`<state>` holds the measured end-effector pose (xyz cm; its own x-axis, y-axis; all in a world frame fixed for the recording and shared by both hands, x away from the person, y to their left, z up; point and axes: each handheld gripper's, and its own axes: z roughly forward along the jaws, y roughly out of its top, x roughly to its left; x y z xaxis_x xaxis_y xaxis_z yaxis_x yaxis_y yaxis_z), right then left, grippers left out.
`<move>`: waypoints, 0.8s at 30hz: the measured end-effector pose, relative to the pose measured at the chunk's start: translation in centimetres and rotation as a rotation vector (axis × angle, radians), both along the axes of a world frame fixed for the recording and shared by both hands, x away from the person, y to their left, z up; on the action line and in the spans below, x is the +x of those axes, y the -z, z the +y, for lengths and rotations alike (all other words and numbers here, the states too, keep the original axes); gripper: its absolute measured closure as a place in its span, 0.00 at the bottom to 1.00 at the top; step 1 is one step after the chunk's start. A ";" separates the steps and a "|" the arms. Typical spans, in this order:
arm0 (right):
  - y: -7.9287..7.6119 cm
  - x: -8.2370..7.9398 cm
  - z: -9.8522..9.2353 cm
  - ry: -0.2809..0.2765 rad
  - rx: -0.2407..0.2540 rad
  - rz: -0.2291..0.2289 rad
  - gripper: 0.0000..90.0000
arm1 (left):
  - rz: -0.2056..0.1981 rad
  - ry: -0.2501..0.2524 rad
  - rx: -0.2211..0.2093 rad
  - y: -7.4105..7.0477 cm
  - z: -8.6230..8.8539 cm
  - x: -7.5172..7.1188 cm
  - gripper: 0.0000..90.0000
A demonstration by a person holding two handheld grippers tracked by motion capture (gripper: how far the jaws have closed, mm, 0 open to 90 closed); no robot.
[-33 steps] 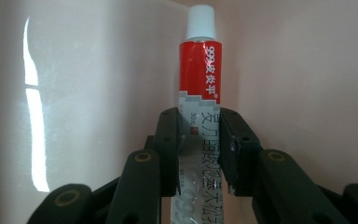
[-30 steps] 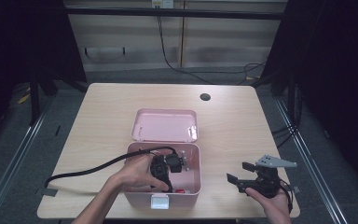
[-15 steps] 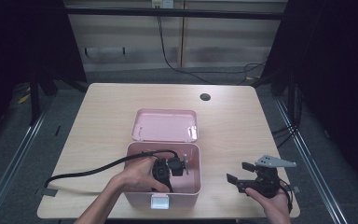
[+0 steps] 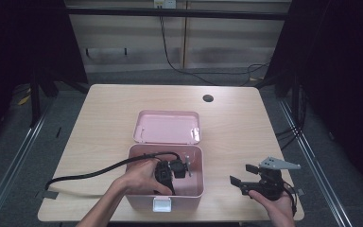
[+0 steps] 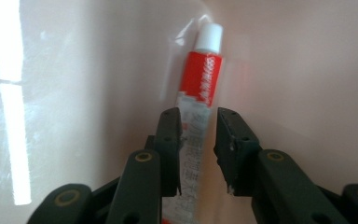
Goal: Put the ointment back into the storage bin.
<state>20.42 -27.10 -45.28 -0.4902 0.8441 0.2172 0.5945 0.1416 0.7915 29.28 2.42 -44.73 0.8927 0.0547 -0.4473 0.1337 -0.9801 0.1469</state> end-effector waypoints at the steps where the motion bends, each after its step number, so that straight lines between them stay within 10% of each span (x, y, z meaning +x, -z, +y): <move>1: 0.0 0.0 0.0 0.000 0.000 0.000 0.19 | -0.003 -0.008 0.002 -0.1 0.0 -0.1 0.78; 24: 0.0 0.1 0.0 0.002 0.000 0.004 0.19 | -0.108 -0.052 -0.070 -2.8 1.4 0.3 0.67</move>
<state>20.48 -27.08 -45.29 -0.4878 0.8451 0.2188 0.5976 0.1406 0.7893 29.63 3.81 -41.97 0.9326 0.0744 -0.3532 0.1640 -0.9590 0.2310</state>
